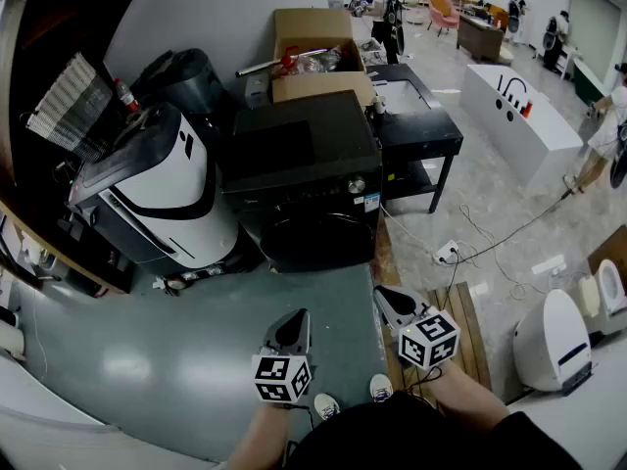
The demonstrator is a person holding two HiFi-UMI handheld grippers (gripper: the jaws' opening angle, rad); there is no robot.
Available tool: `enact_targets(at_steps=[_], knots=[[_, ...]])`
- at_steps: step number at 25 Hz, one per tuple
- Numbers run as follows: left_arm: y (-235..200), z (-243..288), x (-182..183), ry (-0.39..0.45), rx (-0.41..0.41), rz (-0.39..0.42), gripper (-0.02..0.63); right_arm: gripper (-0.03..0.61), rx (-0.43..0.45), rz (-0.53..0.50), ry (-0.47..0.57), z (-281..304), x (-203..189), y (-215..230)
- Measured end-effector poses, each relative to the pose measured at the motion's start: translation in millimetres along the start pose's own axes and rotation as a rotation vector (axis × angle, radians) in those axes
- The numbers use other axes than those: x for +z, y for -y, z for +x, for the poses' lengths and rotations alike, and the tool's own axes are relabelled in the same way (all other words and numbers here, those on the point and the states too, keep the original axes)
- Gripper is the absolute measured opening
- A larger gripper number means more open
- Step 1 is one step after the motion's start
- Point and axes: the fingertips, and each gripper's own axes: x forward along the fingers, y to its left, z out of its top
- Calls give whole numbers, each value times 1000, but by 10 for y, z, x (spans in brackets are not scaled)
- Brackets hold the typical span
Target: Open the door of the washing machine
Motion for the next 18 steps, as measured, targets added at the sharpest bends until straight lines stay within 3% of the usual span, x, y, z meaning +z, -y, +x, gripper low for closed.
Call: enact_targets(at_steps=[18], knots=[[140,158,45,19,10,2,18,17,60,18,41,21,92,215]])
